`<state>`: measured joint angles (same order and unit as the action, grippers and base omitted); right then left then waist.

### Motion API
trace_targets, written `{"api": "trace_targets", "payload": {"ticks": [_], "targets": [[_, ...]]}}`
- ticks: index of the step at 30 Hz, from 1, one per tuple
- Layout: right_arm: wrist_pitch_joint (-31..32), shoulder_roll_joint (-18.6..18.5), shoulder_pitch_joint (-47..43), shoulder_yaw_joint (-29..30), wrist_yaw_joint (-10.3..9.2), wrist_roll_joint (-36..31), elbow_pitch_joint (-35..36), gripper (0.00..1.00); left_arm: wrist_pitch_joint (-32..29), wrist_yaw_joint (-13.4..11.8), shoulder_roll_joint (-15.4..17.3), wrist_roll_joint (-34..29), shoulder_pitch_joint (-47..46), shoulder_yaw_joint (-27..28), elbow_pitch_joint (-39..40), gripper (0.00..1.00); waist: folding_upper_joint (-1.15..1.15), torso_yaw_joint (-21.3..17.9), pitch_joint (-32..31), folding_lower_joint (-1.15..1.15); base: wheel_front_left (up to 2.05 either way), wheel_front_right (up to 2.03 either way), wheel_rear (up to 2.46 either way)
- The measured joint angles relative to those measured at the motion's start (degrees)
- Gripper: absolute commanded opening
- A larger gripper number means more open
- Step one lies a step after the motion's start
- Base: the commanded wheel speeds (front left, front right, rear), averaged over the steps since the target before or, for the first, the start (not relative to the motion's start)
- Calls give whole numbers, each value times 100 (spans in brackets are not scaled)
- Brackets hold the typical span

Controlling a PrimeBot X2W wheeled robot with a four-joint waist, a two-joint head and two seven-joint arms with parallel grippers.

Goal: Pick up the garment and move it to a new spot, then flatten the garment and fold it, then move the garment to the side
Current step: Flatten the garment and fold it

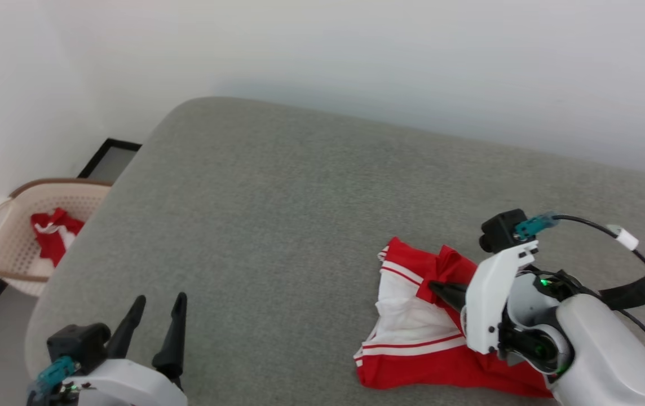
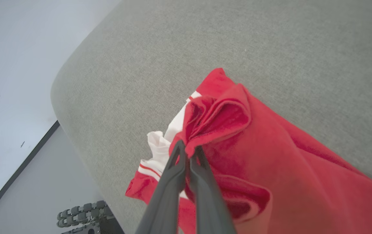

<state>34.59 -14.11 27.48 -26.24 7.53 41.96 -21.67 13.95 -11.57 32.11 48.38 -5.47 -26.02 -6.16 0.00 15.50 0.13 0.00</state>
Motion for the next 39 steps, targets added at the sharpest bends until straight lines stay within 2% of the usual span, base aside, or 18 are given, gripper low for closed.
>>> {"api": "trace_targets", "payload": {"ticks": [10,11,13,21,29,39], "targets": [[-615,299,565,-572,0,-156,-1412,0,15,129,-190,-12,-220,-88,-283,100,0,380,104,0,0,0,0],[-689,326,629,-614,0,-171,-1511,18,19,133,-197,-12,-221,-79,-309,100,0,383,110,0,0,0,0],[-843,361,736,-703,0,-141,-1633,100,27,149,-211,-12,-221,-56,-349,100,0,366,106,0,0,0,0],[-1271,257,947,-998,0,299,-1697,100,69,168,-222,-14,-166,64,-419,100,0,143,35,0,0,0,0],[-1956,-404,858,-1181,0,530,-1237,100,78,164,-91,-49,83,207,-383,100,0,-279,-113,0,0,0,0],[-2892,-1238,489,-929,0,660,-894,100,94,126,11,-98,333,493,-305,100,0,-1015,-206,0,0,0,0]]}}
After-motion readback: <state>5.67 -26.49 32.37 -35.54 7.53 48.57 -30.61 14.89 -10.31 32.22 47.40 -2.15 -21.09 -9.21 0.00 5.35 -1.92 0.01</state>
